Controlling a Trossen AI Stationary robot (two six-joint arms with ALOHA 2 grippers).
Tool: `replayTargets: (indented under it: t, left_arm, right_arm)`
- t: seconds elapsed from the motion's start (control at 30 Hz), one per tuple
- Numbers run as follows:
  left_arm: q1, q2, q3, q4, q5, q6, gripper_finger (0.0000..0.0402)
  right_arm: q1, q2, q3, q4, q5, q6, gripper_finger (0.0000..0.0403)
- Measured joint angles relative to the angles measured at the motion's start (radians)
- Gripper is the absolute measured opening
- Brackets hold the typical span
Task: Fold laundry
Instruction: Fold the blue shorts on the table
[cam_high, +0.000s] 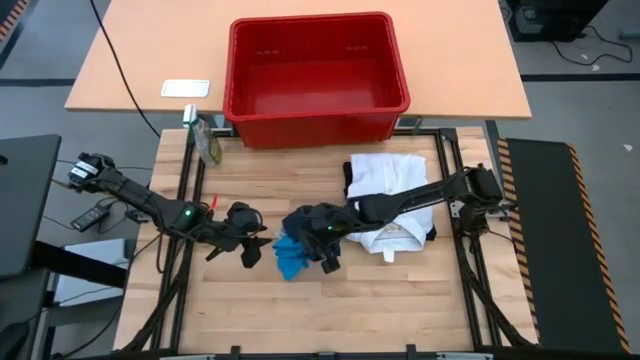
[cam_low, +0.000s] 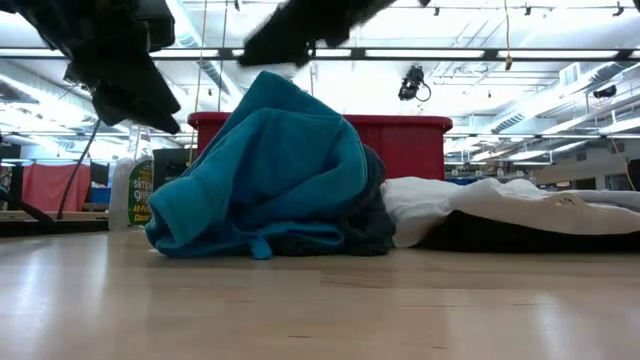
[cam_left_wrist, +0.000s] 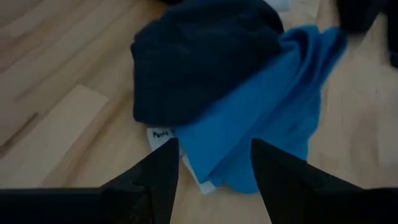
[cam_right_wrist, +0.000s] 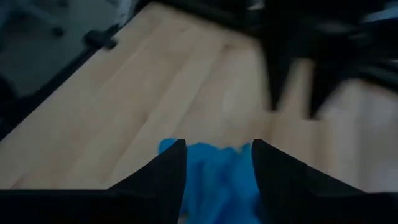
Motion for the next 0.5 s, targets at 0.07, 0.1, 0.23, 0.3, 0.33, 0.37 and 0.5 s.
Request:
replayTargets:
  t: [0.07,0.1,0.23,0.3,0.33,0.37,0.5]
  left_arm:
    - [0.013,0.000,0.000,0.012,0.000,-0.009,0.0201]
    - [0.018,0.000,0.000,0.013,0.000,-0.018,0.0201]
    - [0.022,0.000,0.000,0.033,0.000,-0.058,0.0201]
    - [0.023,0.000,0.000,0.041,0.005,-0.069,0.0201]
    - [0.023,0.000,0.000,0.041,0.008,-0.075,0.0201]
    - [0.023,0.000,0.000,0.041,0.009,-0.085,0.0201]
    - [0.022,0.000,0.000,0.043,0.011,-0.142,0.0201]
  right_arm:
    - [0.005,0.037,0.000,0.002,-0.036,-0.033,0.0187]
    - [0.011,0.051,0.000,0.005,-0.045,-0.060,0.0187]
    - [0.048,0.110,0.000,0.035,-0.052,-0.172,0.0187]
    - [0.062,0.138,0.000,0.043,-0.038,-0.205,0.0187]
    - [0.066,0.152,0.000,0.051,-0.016,-0.218,0.0187]
    - [0.070,0.162,0.000,0.054,0.009,-0.232,0.0187]
    - [0.073,0.194,0.000,0.063,0.114,-0.257,0.0185]
